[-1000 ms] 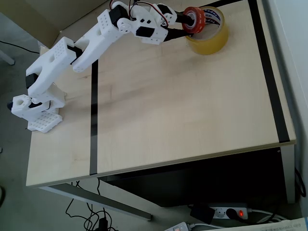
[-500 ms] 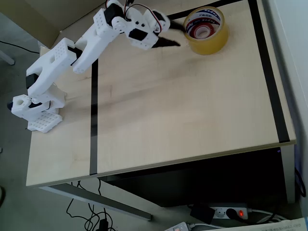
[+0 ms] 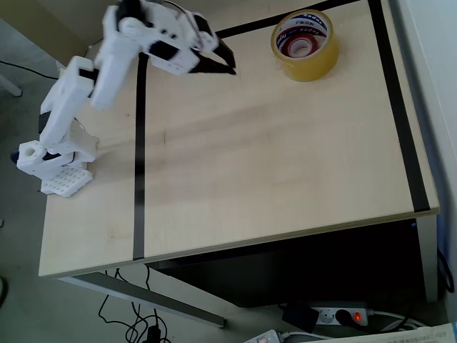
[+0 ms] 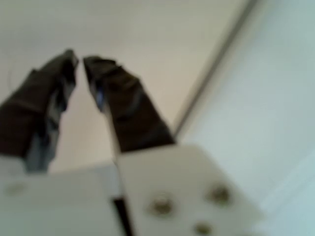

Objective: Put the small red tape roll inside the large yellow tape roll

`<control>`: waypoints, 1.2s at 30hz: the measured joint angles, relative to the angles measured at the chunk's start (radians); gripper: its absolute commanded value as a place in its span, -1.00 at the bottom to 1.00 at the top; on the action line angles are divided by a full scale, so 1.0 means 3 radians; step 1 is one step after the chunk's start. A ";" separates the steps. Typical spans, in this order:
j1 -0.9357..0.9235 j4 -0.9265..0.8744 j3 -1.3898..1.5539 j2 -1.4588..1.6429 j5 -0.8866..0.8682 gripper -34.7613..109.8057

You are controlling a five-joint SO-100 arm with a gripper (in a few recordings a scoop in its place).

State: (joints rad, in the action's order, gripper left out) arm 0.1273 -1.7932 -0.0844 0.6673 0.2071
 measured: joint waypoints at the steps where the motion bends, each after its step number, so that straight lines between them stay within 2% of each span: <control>1: 0.0000 0.0000 0.0118 0.0169 0.0000 -0.52; 13: -0.0281 0.0087 0.2884 0.3150 0.0000 -0.52; 22: -0.0440 0.1631 0.6392 0.5783 0.0000 -0.52; 27: -0.0516 0.2061 0.7946 0.6908 0.0000 -0.52; 31: -0.0542 0.2107 0.8703 0.7563 -0.0005 -0.52; 36: -0.0747 0.2148 0.8923 0.7997 -0.0005 -0.52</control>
State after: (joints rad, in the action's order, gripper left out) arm -0.0966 -1.1490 2.5924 3.0664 0.2056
